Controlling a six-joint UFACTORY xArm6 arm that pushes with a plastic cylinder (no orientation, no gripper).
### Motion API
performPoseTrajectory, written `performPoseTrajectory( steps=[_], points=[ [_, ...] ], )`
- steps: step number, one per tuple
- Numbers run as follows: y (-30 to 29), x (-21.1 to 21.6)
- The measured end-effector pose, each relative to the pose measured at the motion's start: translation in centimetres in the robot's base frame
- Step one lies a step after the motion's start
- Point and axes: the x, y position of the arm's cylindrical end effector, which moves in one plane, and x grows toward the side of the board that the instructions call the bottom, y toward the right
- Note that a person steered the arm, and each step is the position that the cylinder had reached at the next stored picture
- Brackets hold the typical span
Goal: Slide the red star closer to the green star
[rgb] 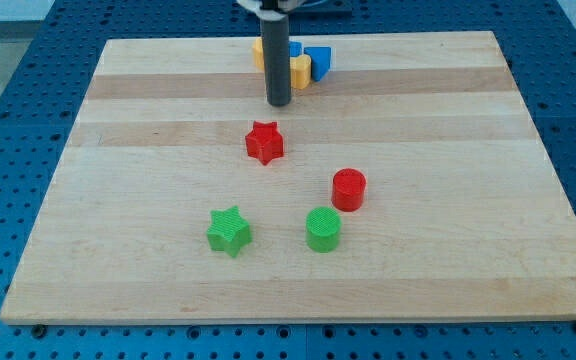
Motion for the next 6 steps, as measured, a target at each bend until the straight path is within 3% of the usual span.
performPoseTrajectory(
  steps=[6],
  points=[
    [-2.0,15.4]
  ],
)
